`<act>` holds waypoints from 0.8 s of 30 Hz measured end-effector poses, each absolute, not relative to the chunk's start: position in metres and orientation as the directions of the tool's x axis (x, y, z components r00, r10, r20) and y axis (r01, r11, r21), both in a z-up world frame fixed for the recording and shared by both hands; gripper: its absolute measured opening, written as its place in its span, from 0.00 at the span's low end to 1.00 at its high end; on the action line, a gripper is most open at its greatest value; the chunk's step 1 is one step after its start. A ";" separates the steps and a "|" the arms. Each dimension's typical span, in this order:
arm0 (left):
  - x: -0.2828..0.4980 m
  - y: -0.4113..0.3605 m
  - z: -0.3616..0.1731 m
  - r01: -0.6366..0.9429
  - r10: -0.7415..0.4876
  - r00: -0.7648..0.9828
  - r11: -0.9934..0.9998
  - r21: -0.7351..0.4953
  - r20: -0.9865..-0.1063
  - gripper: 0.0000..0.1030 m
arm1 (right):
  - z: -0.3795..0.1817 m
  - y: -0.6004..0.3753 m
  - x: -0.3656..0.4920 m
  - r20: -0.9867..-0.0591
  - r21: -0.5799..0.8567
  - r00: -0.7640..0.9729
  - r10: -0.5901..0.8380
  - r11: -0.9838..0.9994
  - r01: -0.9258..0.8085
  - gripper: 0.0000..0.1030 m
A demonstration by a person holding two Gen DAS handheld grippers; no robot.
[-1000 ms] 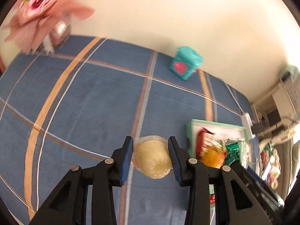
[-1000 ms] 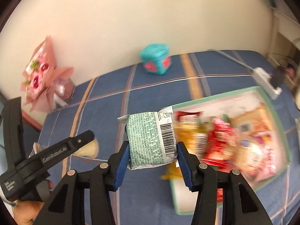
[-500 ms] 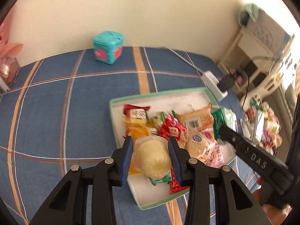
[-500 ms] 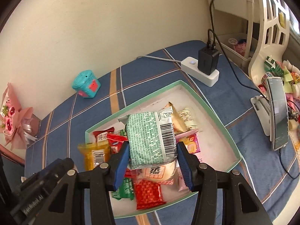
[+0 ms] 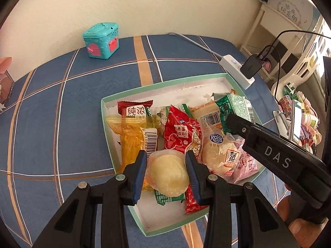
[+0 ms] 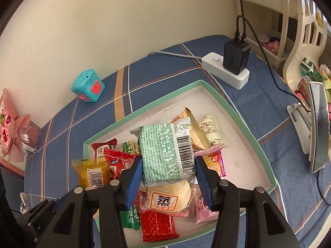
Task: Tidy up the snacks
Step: 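Lower both items into the tray and open both tools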
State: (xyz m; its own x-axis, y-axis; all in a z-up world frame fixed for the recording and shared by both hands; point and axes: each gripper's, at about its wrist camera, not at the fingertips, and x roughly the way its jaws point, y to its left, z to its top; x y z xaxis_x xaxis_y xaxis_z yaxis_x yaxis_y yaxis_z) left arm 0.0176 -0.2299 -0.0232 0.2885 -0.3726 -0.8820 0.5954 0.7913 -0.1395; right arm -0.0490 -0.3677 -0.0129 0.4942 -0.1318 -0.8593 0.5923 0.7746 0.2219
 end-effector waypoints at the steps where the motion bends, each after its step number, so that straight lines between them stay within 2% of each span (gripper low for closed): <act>1: 0.017 -0.232 -0.024 0.598 -0.370 0.286 0.790 -0.137 -0.884 0.39 | -0.013 -0.367 -0.048 -0.861 0.219 0.492 -0.131 0.777 0.591 0.52; 10: 0.011 -0.241 -0.034 0.613 -0.333 0.284 0.784 -0.096 -0.899 0.39 | -0.019 -0.367 -0.048 -0.865 0.222 0.487 -0.122 0.778 0.588 0.52; 12: 0.010 -0.241 -0.032 0.614 -0.335 0.288 0.783 -0.096 -0.897 0.39 | -0.018 -0.367 -0.048 -0.866 0.221 0.486 -0.120 0.779 0.587 0.54; 15: 0.010 -0.238 -0.028 0.615 -0.344 0.291 0.782 -0.101 -0.893 0.39 | -0.017 -0.367 -0.048 -0.866 0.216 0.485 -0.124 0.782 0.584 0.65; 20: 0.011 -0.227 -0.023 0.592 -0.345 0.300 0.798 -0.110 -0.889 0.40 | -0.012 -0.362 -0.051 -0.864 0.210 0.488 -0.129 0.788 0.579 0.67; 22: 0.012 -0.219 -0.023 0.570 -0.335 0.308 0.814 -0.109 -0.890 0.50 | -0.009 -0.360 -0.054 -0.863 0.202 0.486 -0.139 0.787 0.582 0.74; 24: 0.013 -0.211 -0.022 0.547 -0.319 0.326 0.831 -0.097 -0.890 0.55 | -0.007 -0.357 -0.058 -0.861 0.192 0.485 -0.152 0.787 0.587 0.81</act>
State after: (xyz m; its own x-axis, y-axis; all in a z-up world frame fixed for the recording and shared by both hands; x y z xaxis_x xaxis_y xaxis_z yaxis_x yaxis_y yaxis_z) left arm 0.0125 -0.2115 -0.0221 0.3264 -0.3190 -0.8898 0.5469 0.8315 -0.0974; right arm -0.0582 -0.3566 -0.0068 0.4847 -0.1518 -0.8614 0.5868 0.7867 0.1916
